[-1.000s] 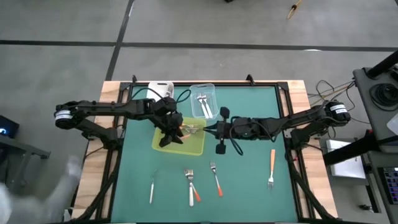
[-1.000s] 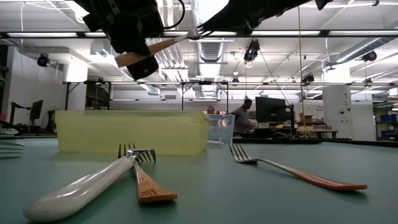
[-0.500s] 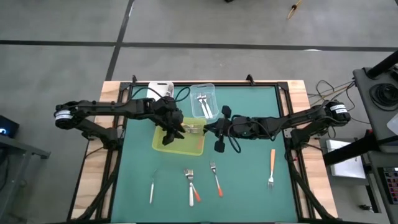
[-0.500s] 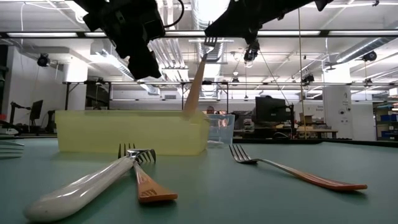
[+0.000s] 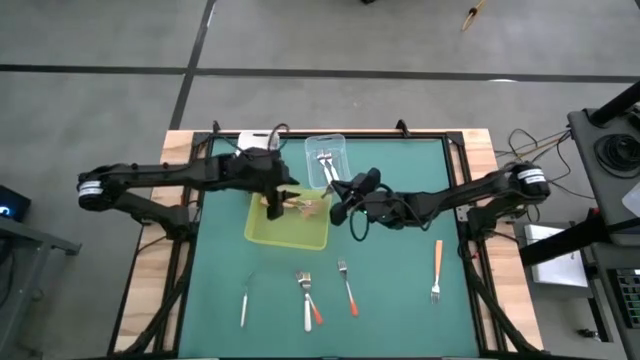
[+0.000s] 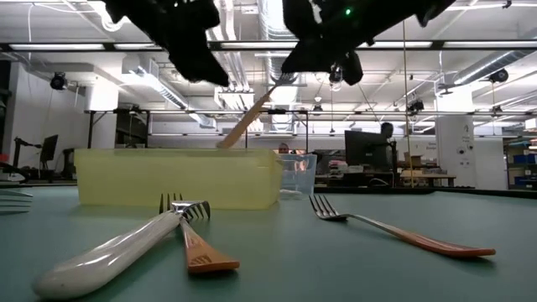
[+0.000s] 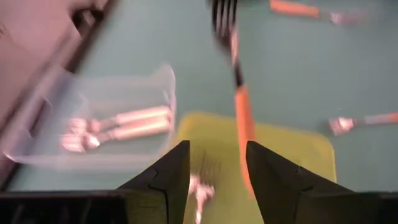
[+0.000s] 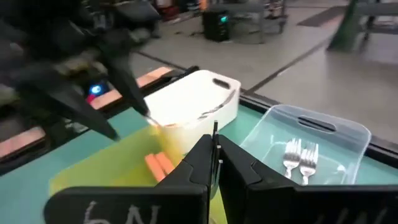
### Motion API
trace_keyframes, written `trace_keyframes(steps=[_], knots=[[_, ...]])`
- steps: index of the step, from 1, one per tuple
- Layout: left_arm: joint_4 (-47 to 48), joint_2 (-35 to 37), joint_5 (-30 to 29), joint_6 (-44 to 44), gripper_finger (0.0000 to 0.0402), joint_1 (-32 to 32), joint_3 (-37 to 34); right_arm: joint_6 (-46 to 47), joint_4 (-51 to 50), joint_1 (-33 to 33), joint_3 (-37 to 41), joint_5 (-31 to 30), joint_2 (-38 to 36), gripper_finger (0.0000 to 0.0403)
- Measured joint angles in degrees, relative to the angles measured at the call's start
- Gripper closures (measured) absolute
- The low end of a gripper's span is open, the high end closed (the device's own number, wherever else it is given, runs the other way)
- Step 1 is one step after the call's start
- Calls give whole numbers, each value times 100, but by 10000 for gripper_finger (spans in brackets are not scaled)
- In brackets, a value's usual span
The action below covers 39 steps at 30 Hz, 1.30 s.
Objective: Sort silverware by color (type)
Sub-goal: Put the yellow fork into the yellow bin
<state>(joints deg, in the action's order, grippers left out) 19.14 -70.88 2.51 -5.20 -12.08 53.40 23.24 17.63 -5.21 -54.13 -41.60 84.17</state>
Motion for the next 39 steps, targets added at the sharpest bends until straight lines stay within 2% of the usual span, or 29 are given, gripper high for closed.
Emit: trace_keyframes(steps=[3,8,15,19,26,29,39], knots=[[-601,182,-65,49,268,94,-163,19,441,0,0,-305,300,394],[-1449,247,-369,158,277,311,-578,-99,1285,0,0,-392,639,394],[-2310,149,-1081,542,279,606,-1054,-181,1532,28,0,-555,738,394],[-2516,39,-1381,710,273,779,-1067,-213,1588,28,0,-643,738,394],[-2669,-303,-1524,747,232,908,-1003,-226,1631,28,0,-652,755,394],[-2683,-458,-1801,790,220,906,-1002,-229,1652,28,0,-652,757,394],[-3203,-931,-1852,834,214,906,-1002,-329,1768,28,0,-654,757,394]])
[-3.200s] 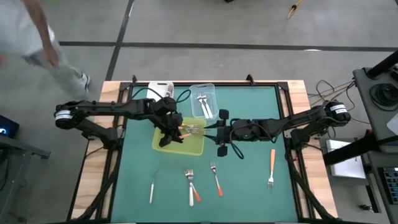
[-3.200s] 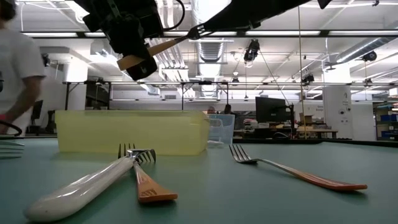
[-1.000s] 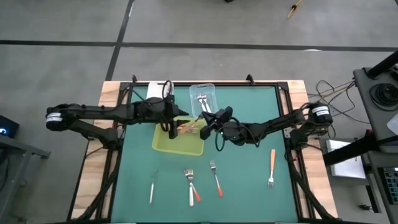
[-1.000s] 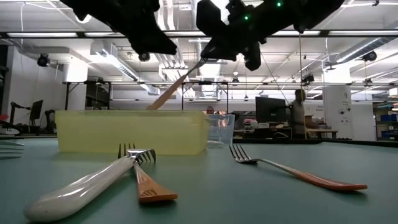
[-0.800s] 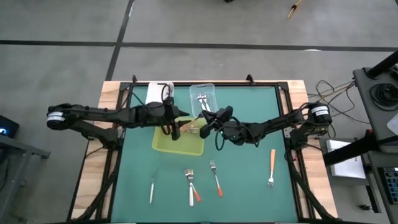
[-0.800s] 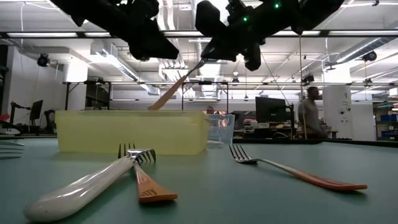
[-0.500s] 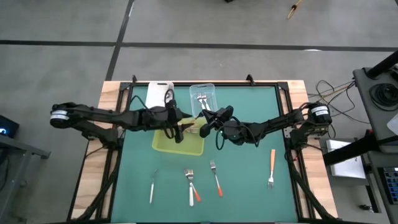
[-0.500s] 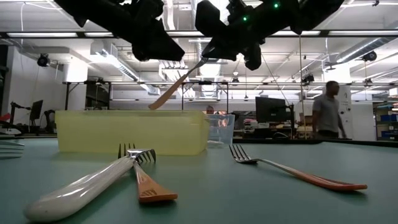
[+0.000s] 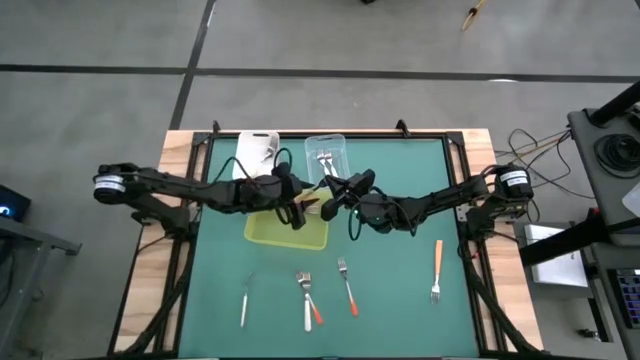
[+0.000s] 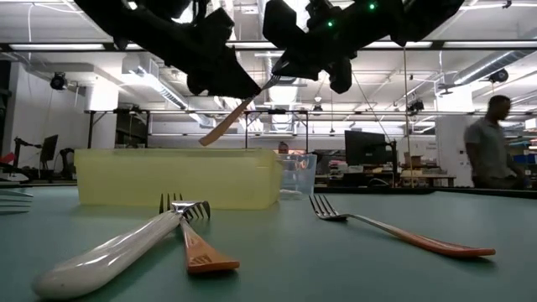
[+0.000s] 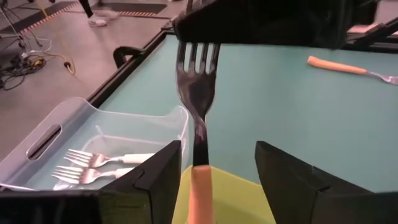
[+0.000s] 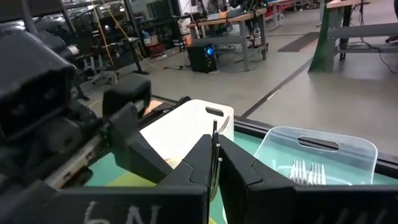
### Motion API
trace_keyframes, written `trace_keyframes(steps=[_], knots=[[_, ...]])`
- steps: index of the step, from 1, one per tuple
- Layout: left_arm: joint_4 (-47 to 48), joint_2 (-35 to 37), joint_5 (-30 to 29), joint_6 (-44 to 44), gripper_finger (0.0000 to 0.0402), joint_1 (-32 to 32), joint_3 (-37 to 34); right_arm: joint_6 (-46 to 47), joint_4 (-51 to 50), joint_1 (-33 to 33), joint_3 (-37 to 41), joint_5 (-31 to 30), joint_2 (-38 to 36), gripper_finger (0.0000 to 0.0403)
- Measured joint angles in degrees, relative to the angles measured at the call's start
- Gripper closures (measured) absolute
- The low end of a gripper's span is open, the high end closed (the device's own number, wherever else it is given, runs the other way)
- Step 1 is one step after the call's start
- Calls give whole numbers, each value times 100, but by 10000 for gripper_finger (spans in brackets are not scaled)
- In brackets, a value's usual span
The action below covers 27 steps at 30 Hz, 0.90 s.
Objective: Sort silverware by color (type)
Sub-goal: Put the yellow fork into the yellow bin
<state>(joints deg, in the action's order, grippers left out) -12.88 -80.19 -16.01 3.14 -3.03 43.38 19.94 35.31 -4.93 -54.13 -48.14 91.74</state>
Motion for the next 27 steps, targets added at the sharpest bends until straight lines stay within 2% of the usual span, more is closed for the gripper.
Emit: trace_keyframes(steps=[5,9,14,19,27], knots=[[-216,-273,-110,43,216,0,0,0,14,0,0,0,0,394],[-216,-358,-288,43,236,4,0,-2,13,-2,0,2,2,394],[-200,-309,-297,41,292,4,0,-43,13,-2,0,3,4,394],[-146,-303,-259,56,377,2,0,-50,7,0,0,15,7,394],[73,-202,-135,45,380,2,0,-48,-61,-5,0,99,9,390]])
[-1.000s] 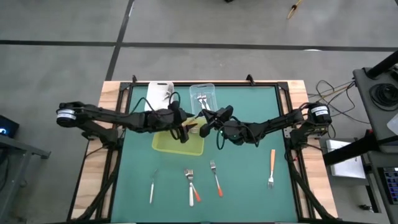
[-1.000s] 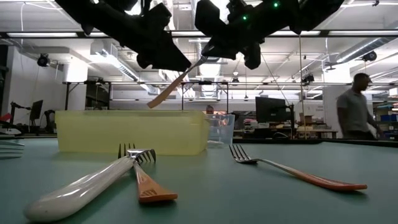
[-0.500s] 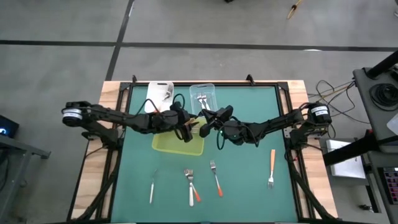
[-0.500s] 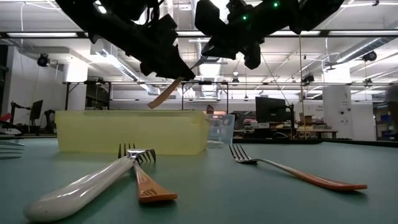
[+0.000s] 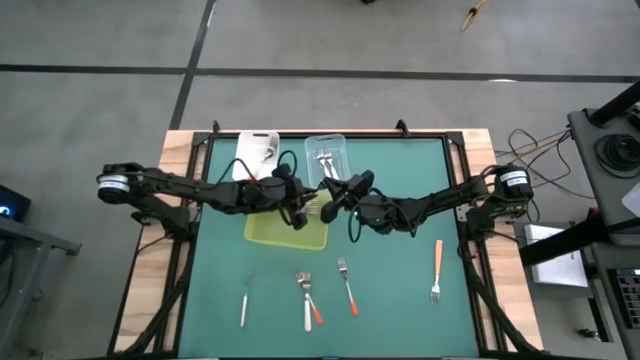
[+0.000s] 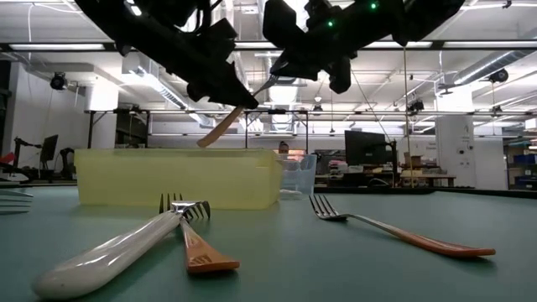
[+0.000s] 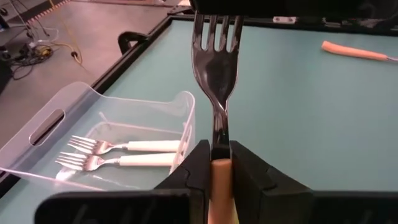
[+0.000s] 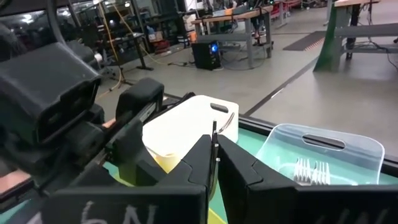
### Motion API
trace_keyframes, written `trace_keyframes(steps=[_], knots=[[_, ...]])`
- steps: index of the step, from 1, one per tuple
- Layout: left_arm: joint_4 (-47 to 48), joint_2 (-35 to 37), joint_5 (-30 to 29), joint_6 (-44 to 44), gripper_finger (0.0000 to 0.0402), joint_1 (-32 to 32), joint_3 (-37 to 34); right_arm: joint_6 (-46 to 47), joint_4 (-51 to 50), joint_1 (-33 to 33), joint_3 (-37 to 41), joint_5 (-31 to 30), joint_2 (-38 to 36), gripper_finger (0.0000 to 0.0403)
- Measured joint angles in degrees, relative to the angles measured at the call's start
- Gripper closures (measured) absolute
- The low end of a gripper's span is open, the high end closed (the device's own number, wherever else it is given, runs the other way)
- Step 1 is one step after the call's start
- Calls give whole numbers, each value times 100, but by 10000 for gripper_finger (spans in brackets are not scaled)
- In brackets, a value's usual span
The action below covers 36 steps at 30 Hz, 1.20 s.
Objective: Sort silverware by color (type)
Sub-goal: Put the yellow fork into the yellow bin
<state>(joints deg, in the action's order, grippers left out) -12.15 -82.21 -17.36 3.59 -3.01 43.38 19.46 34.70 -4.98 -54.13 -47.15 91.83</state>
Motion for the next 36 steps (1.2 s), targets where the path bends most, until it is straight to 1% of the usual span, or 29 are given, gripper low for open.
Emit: trace_keyframes(steps=[4,9,13,17,21,23,28,30,36], knots=[[325,178,177,-4,380,-5,0,24,-99,11,0,130,-11,362],[836,513,331,-159,380,-11,11,12,-136,9,0,180,-49,308],[1400,762,506,-268,380,-53,13,-59,-307,9,0,220,-119,270],[2052,930,641,-288,380,-133,7,-57,-503,16,0,142,-242,244],[2459,994,683,-237,380,-234,-2,-90,-620,48,0,107,-380,232],[2667,1004,791,-242,380,-282,-2,-105,-890,48,0,156,-492,230],[3068,985,1850,-410,380,-412,-2,-102,-1678,156,0,170,-890,230],[3192,980,2147,-507,380,-441,-2,-102,-1922,192,0,173,-1030,229],[3206,934,2267,-653,380,-434,90,-183,-2256,379,0,193,-1263,229]])
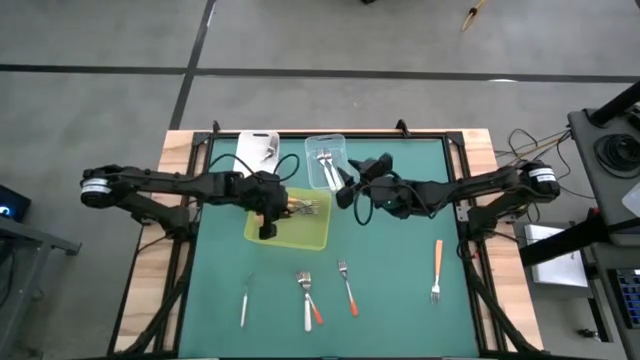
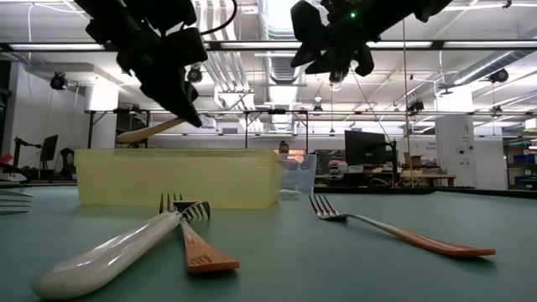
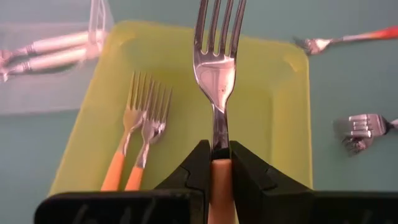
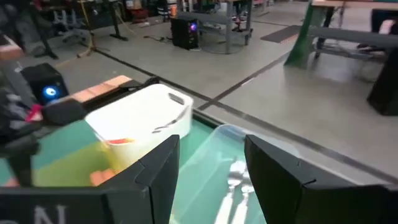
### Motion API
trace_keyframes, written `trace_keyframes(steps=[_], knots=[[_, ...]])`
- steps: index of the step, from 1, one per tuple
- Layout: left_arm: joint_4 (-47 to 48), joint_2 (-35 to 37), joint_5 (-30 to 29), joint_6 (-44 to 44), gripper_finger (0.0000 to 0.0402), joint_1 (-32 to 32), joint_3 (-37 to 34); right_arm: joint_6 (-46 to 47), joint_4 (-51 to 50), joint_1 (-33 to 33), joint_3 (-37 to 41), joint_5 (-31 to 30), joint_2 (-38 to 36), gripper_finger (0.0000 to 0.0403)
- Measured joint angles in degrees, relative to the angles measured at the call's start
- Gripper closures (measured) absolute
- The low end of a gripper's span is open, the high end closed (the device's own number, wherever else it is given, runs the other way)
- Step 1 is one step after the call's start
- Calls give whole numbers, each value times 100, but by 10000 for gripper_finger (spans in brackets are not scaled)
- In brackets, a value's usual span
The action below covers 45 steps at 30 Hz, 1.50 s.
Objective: Sort silverware by color (type)
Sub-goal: Put the yellow fork into the yellow bin
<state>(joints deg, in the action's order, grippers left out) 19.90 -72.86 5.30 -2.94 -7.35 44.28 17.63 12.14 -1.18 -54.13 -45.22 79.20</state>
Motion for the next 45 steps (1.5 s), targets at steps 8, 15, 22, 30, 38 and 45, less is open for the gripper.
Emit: trace_keyframes(steps=[8,15,22,30,38,45], knots=[[711,-746,139,-734,380,-12,711,-132,-471,232,0,25,-83,229],[1259,-1581,142,-1115,380,-97,1356,-290,-882,367,0,22,-148,229],[1748,-2162,142,-1483,380,-192,1723,-603,-898,397,2,21,-151,229],[1827,-2459,179,-1620,380,-380,1794,-831,-890,404,0,18,-151,229],[1840,-2622,608,-1579,380,-557,1794,-877,-892,421,0,18,-151,229],[1817,-2896,734,-1574,380,-641,1789,-889,-892,434,2,18,-147,229]])
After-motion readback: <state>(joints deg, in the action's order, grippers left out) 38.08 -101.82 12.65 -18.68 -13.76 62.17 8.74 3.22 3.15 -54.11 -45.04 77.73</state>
